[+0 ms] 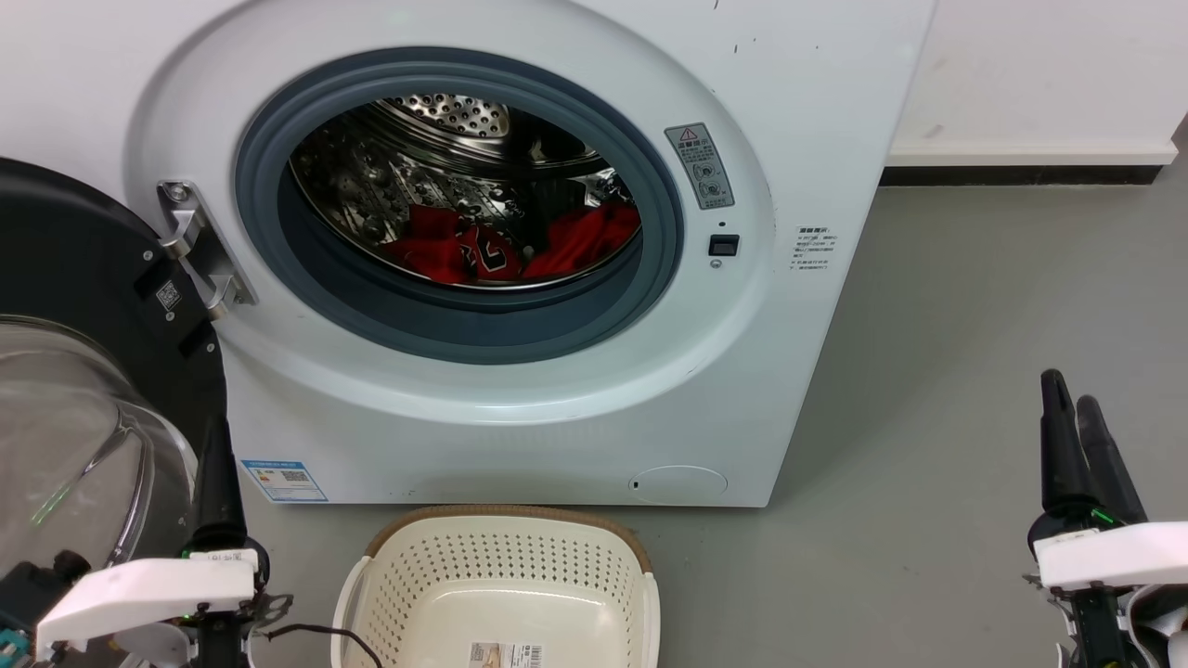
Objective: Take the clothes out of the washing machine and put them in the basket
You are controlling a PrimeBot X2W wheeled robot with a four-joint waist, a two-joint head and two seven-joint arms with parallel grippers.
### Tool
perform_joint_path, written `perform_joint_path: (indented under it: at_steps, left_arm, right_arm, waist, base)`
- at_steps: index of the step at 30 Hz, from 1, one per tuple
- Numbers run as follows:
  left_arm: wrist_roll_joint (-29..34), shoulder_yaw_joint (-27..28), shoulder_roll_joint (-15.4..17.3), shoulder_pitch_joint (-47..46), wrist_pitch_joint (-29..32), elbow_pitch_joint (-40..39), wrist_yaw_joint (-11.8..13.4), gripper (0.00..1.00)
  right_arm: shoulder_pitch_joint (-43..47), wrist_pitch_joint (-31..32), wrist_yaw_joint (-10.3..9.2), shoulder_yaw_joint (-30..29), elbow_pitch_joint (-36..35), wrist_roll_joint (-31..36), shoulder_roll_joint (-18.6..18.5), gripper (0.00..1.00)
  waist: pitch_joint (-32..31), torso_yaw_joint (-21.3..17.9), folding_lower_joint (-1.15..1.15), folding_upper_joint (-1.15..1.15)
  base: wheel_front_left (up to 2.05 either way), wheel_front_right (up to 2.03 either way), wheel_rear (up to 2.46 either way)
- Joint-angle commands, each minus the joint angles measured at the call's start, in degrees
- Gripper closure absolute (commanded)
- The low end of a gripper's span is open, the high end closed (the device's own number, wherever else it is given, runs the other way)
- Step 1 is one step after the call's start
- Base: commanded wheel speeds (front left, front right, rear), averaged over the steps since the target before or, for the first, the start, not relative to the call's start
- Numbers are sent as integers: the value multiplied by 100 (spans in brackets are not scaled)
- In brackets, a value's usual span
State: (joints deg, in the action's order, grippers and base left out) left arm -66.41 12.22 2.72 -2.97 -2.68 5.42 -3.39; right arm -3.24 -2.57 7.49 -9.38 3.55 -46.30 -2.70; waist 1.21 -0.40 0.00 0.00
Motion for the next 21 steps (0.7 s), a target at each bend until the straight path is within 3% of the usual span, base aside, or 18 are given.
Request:
perform_joint_path:
  at_steps: [1,11,21]
  left_arm:
    - [306,-51,14,-119,-66,-313,72,0]
    - [1379,-429,15,48,-256,-946,400,0]
    - [2216,-742,17,158,-415,-1313,370,0]
  right_arm:
    - [-93,-68,1,41,-261,456,-28,0]
    - [-32,-263,1,317,-783,1922,-28,0]
    - [24,-420,1,472,-1083,2874,-29,0]
  waist:
    - [11,0,0,0]
    - [50,-5,0,0]
    - [71,-18,0,0]
  base:
    - [0,0,0]
    - [0,0,0]
    - [0,0,0]
